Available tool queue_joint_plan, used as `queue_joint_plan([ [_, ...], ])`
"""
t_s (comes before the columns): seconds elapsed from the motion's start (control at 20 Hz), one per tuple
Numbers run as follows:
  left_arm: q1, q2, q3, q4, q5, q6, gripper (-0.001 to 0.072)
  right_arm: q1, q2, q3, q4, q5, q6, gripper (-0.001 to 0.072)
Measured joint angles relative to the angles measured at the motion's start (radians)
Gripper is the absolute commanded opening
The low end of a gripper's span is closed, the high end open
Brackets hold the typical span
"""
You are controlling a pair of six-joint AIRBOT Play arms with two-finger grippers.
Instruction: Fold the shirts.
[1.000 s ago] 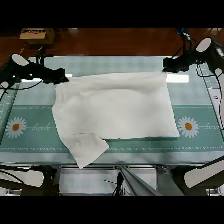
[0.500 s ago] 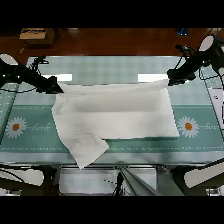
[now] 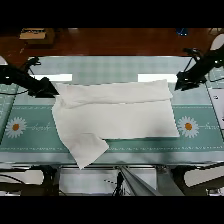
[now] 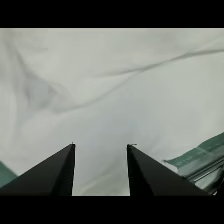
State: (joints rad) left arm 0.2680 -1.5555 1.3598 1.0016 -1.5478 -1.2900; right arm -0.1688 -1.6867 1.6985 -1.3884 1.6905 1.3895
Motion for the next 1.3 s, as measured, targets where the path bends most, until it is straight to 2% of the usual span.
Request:
queue_joint_plan([
  [0.15,0.090,0.177,-0.181,0.023,0.001,-0.010,0.0574,-0.113,0.119,-0.119,0.014,-0.001,-0.002,0.0436],
  [0.35,0.163,0.420,-0.533,0.038,0.032,-0.011,0.0574,-0.267,0.301,-0.374,0.133,-0.105,-0.039,0.0435],
  [0.5,0.174,0.528,-0.760,0.042,0.054,-0.006,0.0574,-0.338,0.398,-0.531,0.190,-0.177,-0.063,0.0435],
  [0.65,0.164,0.565,-0.867,0.046,0.074,-0.006,0.0573,-0.367,0.443,-0.606,0.232,-0.217,-0.081,0.0435],
  [0.9,0.128,0.571,-0.919,0.037,0.132,-0.006,0.0573,-0.381,0.465,-0.644,0.272,-0.246,-0.104,0.0435],
  [1.3,0.011,0.437,-0.931,0.022,0.208,-0.007,0.0568,-0.385,0.472,-0.652,0.260,-0.249,-0.112,0.0435],
])
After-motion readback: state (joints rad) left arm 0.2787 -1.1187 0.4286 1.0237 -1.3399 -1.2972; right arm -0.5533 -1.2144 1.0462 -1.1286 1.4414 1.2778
